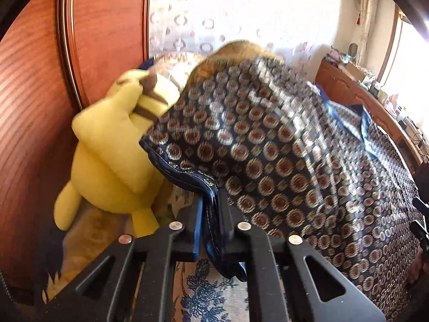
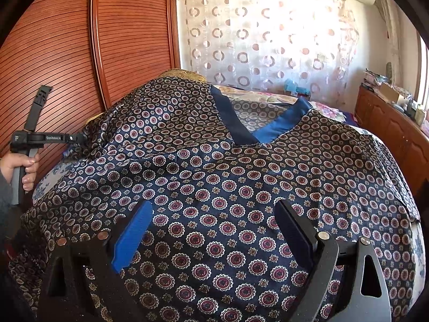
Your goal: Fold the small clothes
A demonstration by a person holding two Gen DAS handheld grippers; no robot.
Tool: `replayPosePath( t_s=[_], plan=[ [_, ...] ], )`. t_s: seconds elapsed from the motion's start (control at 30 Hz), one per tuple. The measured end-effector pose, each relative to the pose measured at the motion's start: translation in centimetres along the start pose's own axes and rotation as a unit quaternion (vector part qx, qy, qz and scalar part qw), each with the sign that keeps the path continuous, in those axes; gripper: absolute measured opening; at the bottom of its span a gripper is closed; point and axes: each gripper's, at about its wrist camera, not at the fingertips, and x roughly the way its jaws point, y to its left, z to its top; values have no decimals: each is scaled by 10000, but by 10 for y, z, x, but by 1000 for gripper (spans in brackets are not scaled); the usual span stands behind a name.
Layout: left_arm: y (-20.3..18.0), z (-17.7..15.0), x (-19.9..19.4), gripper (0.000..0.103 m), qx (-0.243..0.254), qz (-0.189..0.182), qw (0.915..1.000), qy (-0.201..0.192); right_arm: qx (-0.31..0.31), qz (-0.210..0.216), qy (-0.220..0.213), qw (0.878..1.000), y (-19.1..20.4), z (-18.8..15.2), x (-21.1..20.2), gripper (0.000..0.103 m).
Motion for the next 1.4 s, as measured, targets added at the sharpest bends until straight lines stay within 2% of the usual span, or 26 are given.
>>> replayPosePath(
  t_s=[0.17, 0.3, 0.43, 0.53, 0.6, 0.73, 0.77, 0.83, 0.9, 1.0, 1.17, 1.27, 1.4],
  plan=[
    [-17, 14, -31, 7, 199, -235, 9987, -411, 0, -4, 0, 10000, 0, 0, 0, 93],
    [-57, 32, -53, 7, 634, -551, 9943, -662, -6, -4, 1, 10000, 0, 0, 0, 93],
    [-112, 38, -67, 7, 1216, -935, 9855, -727, 0, 0, 2, 10000, -1, -1, 0, 93],
    [-142, 37, -70, 7, 1494, -1009, 9809, -727, 12, 7, 8, 10000, -2, -1, 0, 93],
    [-149, 33, -72, 21, 1576, -1048, 9790, -756, 12, 10, 7, 10000, -2, -1, 0, 93],
    [-139, 28, -76, 36, 1528, -1075, 9792, -790, 20, 29, 1, 10000, -3, -1, 0, 93],
    [-135, 28, -77, 46, 1513, -1031, 9799, -796, 25, 34, 1, 10000, -3, -1, 0, 93],
    [-125, 26, -80, 56, 1457, -962, 9810, -846, 29, 36, 0, 10000, -3, -2, 0, 93],
    [-116, 21, -81, 78, 1316, -950, 9830, -855, 29, 34, -1, 10000, -3, -1, 0, 93],
    [-106, 13, -70, 80, 1107, -937, 9870, -692, 26, 27, 1, 10000, -3, -2, 0, 93],
    [-95, -4, -42, 80, 875, -650, 9936, -283, 8, 13, 6, 10000, -1, -2, 1, 93],
    [-92, -10, -26, 80, 809, -591, 9950, -31, 2, 3, 7, 10000, -1, -1, 1, 93],
    [-95, -17, -14, 80, 797, -621, 9948, 107, 6, 4, 2, 10000, 0, -1, 1, 93]
  ],
)
